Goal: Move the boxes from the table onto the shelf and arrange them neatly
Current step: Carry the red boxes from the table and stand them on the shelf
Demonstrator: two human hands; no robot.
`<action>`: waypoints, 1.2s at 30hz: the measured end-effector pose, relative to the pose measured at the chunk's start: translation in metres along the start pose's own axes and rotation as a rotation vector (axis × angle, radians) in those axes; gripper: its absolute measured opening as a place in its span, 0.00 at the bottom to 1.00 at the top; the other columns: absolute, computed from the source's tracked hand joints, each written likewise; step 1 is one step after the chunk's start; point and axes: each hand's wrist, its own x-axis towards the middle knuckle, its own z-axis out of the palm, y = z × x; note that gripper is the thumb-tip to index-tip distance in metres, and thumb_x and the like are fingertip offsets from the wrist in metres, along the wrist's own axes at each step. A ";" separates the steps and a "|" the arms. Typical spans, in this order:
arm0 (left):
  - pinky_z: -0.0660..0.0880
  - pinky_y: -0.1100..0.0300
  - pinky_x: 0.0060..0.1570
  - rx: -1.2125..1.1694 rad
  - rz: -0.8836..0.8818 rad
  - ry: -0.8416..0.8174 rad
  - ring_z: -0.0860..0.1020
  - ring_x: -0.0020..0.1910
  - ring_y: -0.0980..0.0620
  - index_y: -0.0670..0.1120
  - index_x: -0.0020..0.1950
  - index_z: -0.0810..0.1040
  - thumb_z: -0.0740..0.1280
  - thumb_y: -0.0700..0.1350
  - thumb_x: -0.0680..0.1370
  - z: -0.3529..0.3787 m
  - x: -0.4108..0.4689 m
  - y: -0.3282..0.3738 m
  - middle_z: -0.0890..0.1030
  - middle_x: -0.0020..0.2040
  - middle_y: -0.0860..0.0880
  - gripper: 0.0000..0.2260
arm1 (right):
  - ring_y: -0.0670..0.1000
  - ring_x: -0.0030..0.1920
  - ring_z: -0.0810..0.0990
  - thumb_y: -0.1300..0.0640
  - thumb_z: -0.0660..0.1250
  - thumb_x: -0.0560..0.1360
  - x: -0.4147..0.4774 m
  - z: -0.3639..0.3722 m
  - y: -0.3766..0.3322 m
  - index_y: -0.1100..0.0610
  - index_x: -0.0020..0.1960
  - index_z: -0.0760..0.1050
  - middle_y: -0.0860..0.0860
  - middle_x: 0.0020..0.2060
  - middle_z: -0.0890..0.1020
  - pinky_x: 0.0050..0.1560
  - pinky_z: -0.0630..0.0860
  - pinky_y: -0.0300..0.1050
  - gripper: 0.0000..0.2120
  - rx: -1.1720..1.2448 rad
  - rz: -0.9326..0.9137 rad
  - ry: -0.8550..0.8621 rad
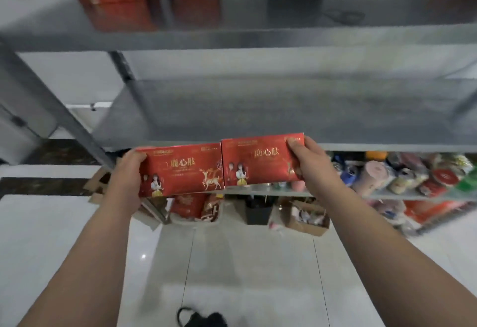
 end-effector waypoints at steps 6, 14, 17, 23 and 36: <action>0.76 0.53 0.41 -0.158 0.152 0.034 0.80 0.38 0.51 0.56 0.44 0.82 0.60 0.49 0.78 -0.098 0.049 0.065 0.82 0.39 0.50 0.11 | 0.50 0.44 0.85 0.46 0.66 0.80 0.016 0.117 -0.079 0.52 0.61 0.77 0.52 0.50 0.85 0.44 0.79 0.47 0.14 -0.054 -0.167 -0.098; 0.78 0.48 0.42 -0.179 0.419 -0.096 0.81 0.42 0.48 0.57 0.57 0.78 0.56 0.45 0.81 -0.180 0.107 0.164 0.79 0.48 0.46 0.14 | 0.49 0.43 0.83 0.46 0.68 0.78 0.039 0.223 -0.166 0.50 0.58 0.78 0.49 0.45 0.84 0.41 0.78 0.46 0.11 0.007 -0.355 -0.063; 0.77 0.50 0.40 -0.194 0.482 -0.148 0.80 0.41 0.47 0.57 0.52 0.79 0.57 0.43 0.80 -0.181 0.126 0.199 0.79 0.48 0.45 0.13 | 0.49 0.44 0.83 0.48 0.67 0.79 0.050 0.242 -0.192 0.51 0.57 0.77 0.49 0.46 0.84 0.43 0.78 0.47 0.09 0.018 -0.395 -0.010; 0.80 0.49 0.39 -0.162 0.523 -0.247 0.84 0.43 0.43 0.57 0.53 0.76 0.69 0.43 0.78 -0.147 0.175 0.242 0.80 0.51 0.45 0.10 | 0.54 0.48 0.85 0.46 0.67 0.79 0.088 0.246 -0.233 0.50 0.62 0.75 0.52 0.51 0.84 0.49 0.81 0.53 0.14 0.010 -0.414 0.050; 0.80 0.57 0.45 0.055 0.651 -0.230 0.81 0.53 0.49 0.53 0.58 0.76 0.72 0.39 0.76 -0.067 0.308 0.306 0.81 0.56 0.53 0.14 | 0.53 0.47 0.86 0.56 0.77 0.72 0.254 0.241 -0.299 0.54 0.60 0.75 0.55 0.52 0.84 0.41 0.83 0.46 0.19 -0.107 -0.522 -0.017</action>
